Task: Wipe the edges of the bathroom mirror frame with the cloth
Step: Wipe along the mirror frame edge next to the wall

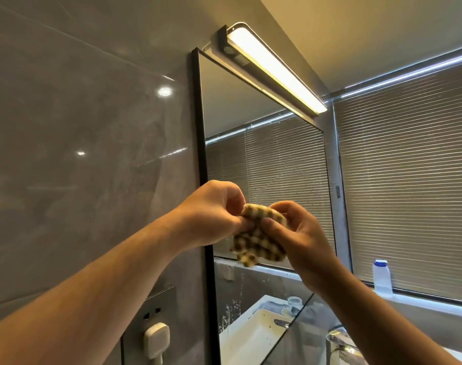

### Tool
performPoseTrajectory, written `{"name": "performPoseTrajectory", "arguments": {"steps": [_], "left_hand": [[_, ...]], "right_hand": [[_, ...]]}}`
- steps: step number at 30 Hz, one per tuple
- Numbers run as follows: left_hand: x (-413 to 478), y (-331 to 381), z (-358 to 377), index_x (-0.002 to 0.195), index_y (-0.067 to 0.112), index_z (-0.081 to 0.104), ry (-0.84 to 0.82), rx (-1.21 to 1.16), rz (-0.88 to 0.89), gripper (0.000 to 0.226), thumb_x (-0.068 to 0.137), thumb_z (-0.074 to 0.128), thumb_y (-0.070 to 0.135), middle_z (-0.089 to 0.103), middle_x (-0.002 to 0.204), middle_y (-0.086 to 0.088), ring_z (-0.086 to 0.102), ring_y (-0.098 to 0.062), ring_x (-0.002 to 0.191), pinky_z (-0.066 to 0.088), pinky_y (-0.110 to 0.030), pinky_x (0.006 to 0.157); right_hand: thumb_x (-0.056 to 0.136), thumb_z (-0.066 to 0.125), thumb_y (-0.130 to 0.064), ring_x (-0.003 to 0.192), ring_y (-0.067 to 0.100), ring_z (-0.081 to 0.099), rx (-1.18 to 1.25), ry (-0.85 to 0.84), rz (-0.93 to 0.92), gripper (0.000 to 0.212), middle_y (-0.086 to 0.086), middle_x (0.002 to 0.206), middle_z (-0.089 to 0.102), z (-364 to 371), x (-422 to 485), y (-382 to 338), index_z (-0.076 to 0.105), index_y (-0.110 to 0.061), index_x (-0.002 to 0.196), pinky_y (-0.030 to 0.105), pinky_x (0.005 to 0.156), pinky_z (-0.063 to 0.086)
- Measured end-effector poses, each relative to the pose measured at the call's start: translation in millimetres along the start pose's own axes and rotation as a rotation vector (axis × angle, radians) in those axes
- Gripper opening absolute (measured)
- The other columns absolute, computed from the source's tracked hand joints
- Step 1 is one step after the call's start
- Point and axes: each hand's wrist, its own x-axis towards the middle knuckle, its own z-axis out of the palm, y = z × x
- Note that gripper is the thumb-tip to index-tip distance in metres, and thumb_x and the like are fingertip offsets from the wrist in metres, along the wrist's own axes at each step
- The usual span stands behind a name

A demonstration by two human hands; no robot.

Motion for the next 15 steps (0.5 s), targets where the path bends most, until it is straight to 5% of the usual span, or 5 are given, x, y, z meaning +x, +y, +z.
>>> {"name": "performPoseTrajectory", "arguments": {"steps": [4,7,9,12,15], "left_hand": [[5.7,-4.9,8.0,0.068,0.026,0.058,0.084,0.137,0.075,0.024,0.079,0.079,0.022,0.058,0.066,0.009,0.053,-0.008,0.062,0.043,-0.021,0.057],[5.5,-20.7,-1.9,0.065,0.025,0.050,0.318,0.648,0.164,0.029,0.085,0.067,0.040,0.054,0.066,0.010,0.053,-0.012,0.063,0.036,-0.026,0.057],[0.4,-37.6,-11.9,0.080,0.019,0.060,0.446,0.909,0.216,0.024,0.078,0.059,0.043,0.062,0.084,0.000,0.060,-0.025,0.080,0.043,-0.035,0.071],[-4.3,-63.4,-15.6,0.122,0.005,0.061,0.298,1.188,0.162,0.075,0.066,0.057,0.056,0.058,0.130,-0.018,0.053,-0.037,0.122,0.031,-0.046,0.107],[-1.5,-66.9,-12.4,0.146,0.004,0.038,0.149,1.325,0.092,0.107,0.068,0.051,0.076,0.038,0.152,-0.016,0.031,-0.030,0.144,0.016,-0.050,0.119]], "right_hand": [[0.084,0.070,0.001,0.079,0.017,0.069,0.249,-0.027,0.152,0.024,0.004,0.083,0.069,-7.3,1.6,5.4,0.060,-0.009,0.102,0.032,0.071,0.060],[0.086,0.060,0.010,0.072,0.018,0.067,0.053,0.107,0.126,0.021,0.010,0.080,0.065,-14.0,13.8,23.2,0.058,-0.008,0.096,0.033,0.062,0.061],[0.082,0.062,0.006,0.071,0.027,0.066,-0.131,0.220,0.062,0.018,0.014,0.080,0.062,-15.7,27.3,47.3,0.056,-0.009,0.091,0.039,0.060,0.061],[0.075,0.069,-0.004,0.075,0.026,0.057,-0.409,0.339,-0.018,0.022,0.010,0.089,0.056,-6.8,47.7,92.5,0.053,-0.015,0.086,0.040,0.063,0.052],[0.076,0.070,-0.003,0.079,0.020,0.051,-0.550,0.294,-0.105,0.025,0.002,0.095,0.048,10.0,54.3,126.0,0.057,-0.011,0.096,0.027,0.070,0.040]]}}
